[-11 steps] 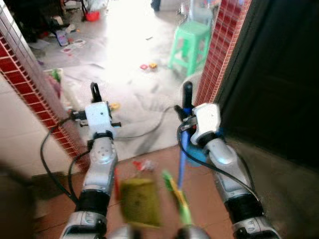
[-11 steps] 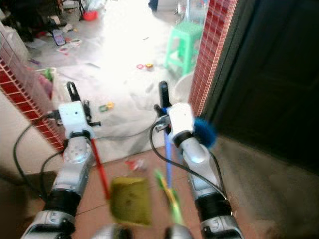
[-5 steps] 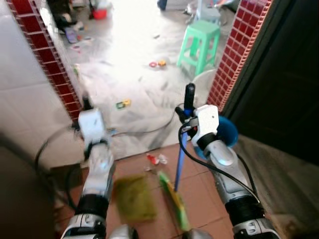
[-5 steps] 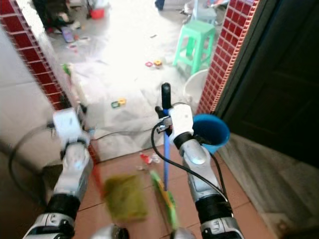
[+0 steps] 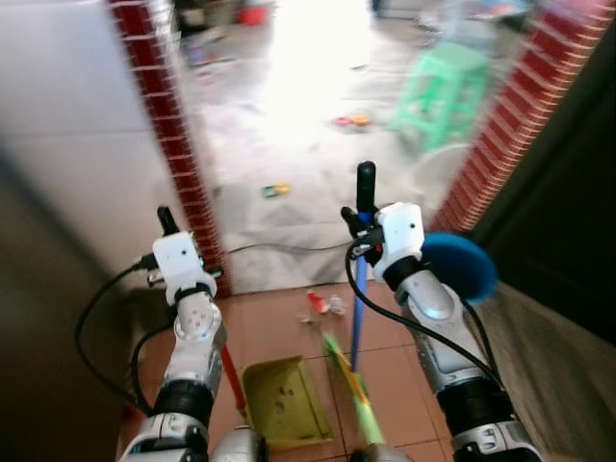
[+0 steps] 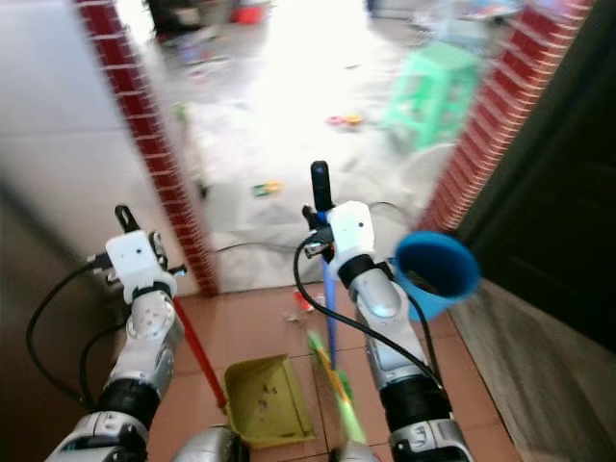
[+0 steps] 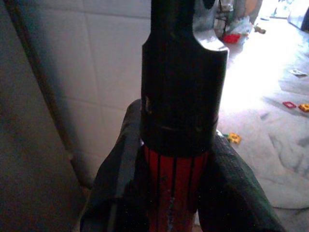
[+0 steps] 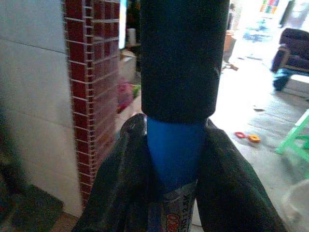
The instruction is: Sweep floor
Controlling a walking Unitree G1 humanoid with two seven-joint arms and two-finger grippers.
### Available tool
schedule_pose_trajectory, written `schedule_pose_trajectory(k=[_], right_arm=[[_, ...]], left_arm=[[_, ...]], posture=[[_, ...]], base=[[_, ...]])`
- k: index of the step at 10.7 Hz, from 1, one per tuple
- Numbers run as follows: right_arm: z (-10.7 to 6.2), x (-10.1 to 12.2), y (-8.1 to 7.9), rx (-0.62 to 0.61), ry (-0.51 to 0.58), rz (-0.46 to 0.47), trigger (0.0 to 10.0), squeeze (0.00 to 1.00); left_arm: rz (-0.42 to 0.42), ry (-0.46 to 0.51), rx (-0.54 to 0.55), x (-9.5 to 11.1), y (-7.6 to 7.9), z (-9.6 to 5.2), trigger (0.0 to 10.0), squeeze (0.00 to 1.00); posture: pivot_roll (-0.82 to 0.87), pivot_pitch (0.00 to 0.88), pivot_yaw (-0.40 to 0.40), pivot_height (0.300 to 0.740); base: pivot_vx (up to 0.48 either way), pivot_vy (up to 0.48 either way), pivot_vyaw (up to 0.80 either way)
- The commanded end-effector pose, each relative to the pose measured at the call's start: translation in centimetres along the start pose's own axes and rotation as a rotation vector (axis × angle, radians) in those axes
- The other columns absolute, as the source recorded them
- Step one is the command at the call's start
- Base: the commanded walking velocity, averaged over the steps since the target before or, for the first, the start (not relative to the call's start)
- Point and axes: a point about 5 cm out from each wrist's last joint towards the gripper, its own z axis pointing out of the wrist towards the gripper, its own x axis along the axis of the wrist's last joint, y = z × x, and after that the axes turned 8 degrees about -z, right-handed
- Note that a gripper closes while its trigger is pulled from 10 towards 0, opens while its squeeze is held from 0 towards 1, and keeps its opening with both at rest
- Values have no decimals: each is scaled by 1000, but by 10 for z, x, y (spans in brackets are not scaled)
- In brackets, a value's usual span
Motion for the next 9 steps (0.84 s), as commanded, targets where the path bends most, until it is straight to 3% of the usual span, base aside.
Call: schedule_pose_trajectory(k=[1,9], right_arm=[[4,11,4,-17,42,-12,10000,0],[8,24,4,-71,108,-8,10000,0]], left_arm=[[14,65,-58,12,11,3,10000,0],[1,66,62,12,-7,8,10000,0]], posture=[[-139,55,23,740],[-131,43,26,740]], base=[[0,0,594],[0,0,0]])
